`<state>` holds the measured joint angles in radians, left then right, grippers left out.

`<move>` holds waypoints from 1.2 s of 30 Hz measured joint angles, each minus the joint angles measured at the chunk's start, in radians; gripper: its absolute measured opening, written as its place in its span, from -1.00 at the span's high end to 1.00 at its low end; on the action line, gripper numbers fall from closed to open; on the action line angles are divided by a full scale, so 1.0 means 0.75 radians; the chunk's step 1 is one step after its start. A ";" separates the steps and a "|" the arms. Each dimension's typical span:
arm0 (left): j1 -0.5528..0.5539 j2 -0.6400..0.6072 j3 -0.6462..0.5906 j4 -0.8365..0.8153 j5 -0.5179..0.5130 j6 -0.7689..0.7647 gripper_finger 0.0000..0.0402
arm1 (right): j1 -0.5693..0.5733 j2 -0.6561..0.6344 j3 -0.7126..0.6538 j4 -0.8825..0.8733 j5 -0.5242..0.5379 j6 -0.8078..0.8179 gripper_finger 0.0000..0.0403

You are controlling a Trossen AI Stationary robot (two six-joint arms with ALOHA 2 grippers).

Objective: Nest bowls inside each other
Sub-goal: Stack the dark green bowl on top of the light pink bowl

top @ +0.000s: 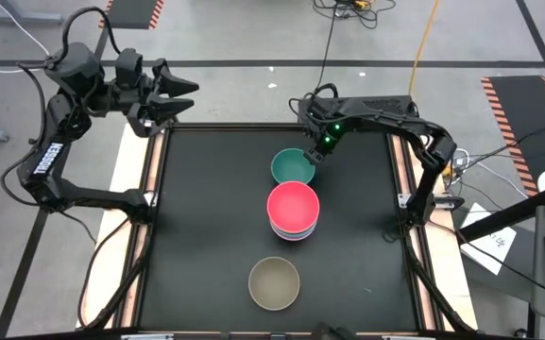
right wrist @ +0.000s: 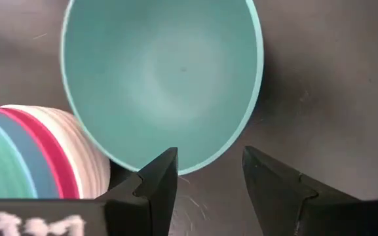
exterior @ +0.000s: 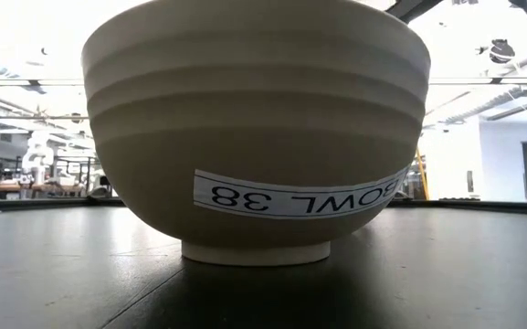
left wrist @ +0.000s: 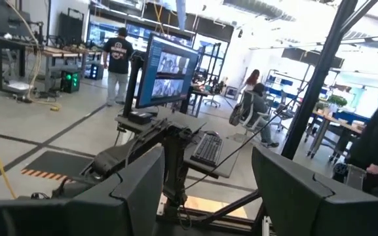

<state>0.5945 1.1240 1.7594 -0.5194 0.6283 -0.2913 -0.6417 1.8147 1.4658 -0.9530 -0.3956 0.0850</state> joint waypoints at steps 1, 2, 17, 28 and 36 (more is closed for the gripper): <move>0.000 0.000 0.002 0.000 0.000 0.001 -0.17 | 0.000 0.007 0.000 0.000 0.001 0.000 0.18; 0.000 0.000 0.002 0.000 0.001 0.001 -0.17 | 0.000 0.017 0.000 -0.001 0.001 -0.003 0.18; 0.000 0.000 0.002 -0.002 0.016 0.011 -0.17 | 0.003 0.119 0.000 0.075 0.008 -0.025 0.18; 0.000 0.000 0.002 -0.001 0.036 0.011 -0.17 | 0.005 0.147 0.000 0.121 0.072 -0.141 0.91; 0.000 0.000 0.002 -0.001 0.036 0.004 -0.17 | -0.003 0.082 0.000 0.110 0.078 -0.177 0.98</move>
<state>0.5945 1.1241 1.7607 -0.5201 0.6552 -0.2880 -0.6444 1.8761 1.4658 -0.8703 -0.3374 -0.0475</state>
